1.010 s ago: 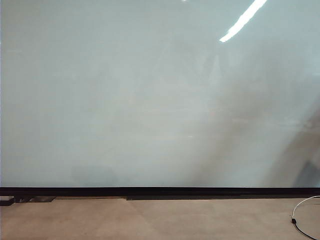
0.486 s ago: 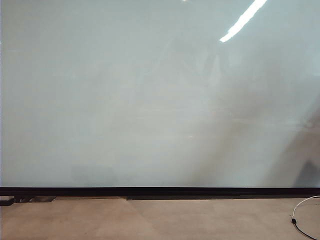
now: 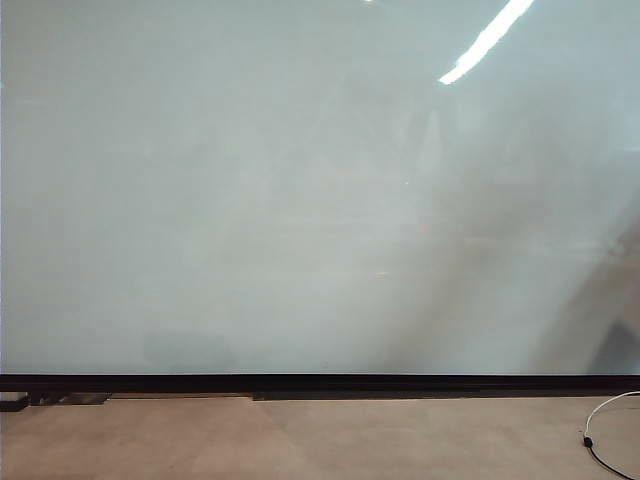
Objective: Pick up the pen on the shelf to the right of the whiteboard and draw a triangle.
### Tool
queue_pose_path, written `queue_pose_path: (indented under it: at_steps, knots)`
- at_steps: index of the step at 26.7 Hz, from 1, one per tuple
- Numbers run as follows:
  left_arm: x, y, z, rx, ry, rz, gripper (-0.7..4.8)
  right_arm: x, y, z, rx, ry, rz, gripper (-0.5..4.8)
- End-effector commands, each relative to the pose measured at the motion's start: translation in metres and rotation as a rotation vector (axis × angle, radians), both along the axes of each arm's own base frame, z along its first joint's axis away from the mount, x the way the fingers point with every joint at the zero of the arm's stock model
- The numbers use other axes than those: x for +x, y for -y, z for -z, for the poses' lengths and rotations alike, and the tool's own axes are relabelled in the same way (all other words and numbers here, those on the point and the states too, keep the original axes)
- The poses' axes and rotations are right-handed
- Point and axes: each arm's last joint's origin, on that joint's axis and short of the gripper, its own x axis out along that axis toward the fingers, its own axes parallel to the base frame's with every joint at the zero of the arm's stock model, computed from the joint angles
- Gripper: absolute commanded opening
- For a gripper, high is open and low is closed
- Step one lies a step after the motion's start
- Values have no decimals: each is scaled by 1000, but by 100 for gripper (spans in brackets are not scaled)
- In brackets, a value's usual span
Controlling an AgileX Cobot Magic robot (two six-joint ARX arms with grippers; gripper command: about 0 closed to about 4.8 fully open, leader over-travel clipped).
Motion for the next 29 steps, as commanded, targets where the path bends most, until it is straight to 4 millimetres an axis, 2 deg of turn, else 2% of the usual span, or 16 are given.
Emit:
queue_pose_path:
  at_steps: [1, 5, 9, 18, 29]
  knots:
    - [0, 0, -2, 0, 9, 5, -5, 1, -1, -3, -14, 20, -15, 43]
    - [0, 0, -2, 0, 9, 5, -5, 1, -1, -4, -15, 21, -15, 11]
    - [0, 0, -2, 0, 9, 5, -5, 1, -2, -5, -20, 24, -18, 11]
    - [0, 0, -2, 0, 9, 5, -5, -2, -1, -26, -67, 87, 6, -4]
    - [0, 0, -2, 0, 9, 5, -5, -9, 15, -27, -49, 90, 136, -4]
